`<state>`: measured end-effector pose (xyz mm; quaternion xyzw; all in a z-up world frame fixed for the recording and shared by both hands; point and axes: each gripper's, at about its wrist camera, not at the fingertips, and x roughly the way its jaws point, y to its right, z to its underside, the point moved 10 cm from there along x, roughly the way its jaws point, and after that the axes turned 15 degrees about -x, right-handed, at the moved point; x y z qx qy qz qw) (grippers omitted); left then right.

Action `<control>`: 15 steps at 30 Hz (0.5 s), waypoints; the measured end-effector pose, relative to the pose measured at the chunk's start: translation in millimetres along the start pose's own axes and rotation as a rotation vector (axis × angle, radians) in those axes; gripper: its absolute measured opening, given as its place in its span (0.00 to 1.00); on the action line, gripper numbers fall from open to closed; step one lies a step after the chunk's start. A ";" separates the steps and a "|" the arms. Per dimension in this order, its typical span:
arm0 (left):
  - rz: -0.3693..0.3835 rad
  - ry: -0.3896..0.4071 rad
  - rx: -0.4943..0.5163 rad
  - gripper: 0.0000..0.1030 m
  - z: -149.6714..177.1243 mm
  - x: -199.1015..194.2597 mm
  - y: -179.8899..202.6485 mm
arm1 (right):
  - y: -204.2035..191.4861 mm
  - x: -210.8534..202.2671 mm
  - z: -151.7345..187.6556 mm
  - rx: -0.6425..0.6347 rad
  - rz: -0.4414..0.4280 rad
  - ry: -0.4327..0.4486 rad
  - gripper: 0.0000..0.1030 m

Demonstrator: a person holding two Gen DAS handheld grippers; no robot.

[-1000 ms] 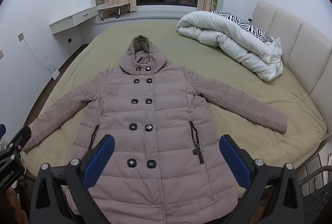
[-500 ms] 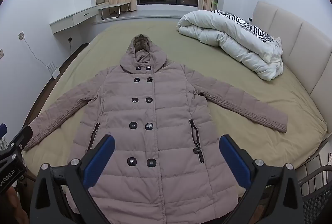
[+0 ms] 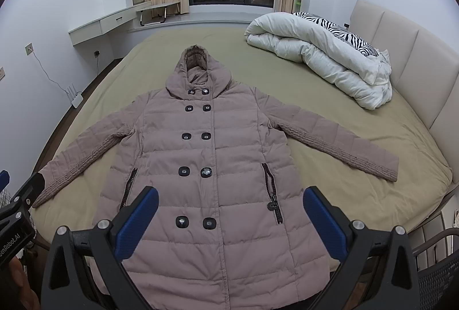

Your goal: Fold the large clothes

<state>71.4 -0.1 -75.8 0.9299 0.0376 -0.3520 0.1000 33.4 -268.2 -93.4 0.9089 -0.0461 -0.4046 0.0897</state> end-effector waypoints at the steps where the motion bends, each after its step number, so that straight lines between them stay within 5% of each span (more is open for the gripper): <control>1: 0.000 0.000 0.000 1.00 0.9 0.4 -0.1 | 0.0 0.2 0.0 0.000 0.000 0.000 1.00; 15: 0.000 -0.002 -0.002 1.00 -0.9 0.1 0.0 | -0.3 -0.3 0.3 -0.001 -0.001 -0.002 1.00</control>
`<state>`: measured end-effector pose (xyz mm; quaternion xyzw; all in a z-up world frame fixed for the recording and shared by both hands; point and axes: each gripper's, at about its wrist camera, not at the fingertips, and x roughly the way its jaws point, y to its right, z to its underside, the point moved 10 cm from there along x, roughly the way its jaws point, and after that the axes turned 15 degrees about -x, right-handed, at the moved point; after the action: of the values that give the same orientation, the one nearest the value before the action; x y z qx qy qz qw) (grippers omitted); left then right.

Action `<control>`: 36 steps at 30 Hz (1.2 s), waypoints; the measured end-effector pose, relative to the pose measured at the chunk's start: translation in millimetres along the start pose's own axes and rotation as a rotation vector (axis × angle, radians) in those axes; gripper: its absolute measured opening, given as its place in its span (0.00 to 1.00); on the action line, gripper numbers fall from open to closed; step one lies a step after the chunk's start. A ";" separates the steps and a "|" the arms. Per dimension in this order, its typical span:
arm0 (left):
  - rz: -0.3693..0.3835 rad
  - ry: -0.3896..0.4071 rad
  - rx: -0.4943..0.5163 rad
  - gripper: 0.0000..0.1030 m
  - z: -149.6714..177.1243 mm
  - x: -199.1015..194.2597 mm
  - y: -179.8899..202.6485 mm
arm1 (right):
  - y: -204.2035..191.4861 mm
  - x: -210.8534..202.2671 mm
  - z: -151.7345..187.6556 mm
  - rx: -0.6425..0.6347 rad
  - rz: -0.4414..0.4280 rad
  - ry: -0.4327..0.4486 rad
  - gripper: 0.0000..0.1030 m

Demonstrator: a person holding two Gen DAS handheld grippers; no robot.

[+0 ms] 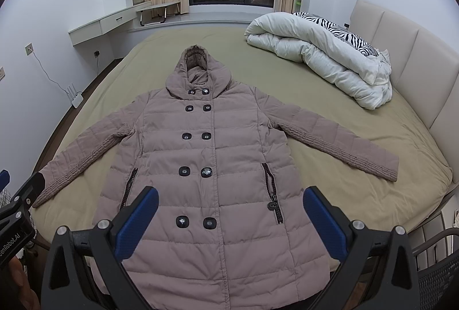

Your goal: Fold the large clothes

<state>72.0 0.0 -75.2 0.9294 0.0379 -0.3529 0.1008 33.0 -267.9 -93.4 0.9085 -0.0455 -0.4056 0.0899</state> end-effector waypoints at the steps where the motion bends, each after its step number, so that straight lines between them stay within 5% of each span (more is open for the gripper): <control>1: 0.000 0.000 0.000 1.00 -0.4 -0.2 0.2 | 0.2 0.1 -0.1 0.000 0.001 0.001 1.00; 36: 0.001 -0.010 -0.002 1.00 12.4 8.4 4.5 | -0.7 7.2 0.5 0.003 -0.003 -0.010 1.00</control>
<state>70.9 -7.1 -89.1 0.9276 0.0373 -0.3574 0.1022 37.4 -268.5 -99.1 0.9066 -0.0454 -0.4103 0.0876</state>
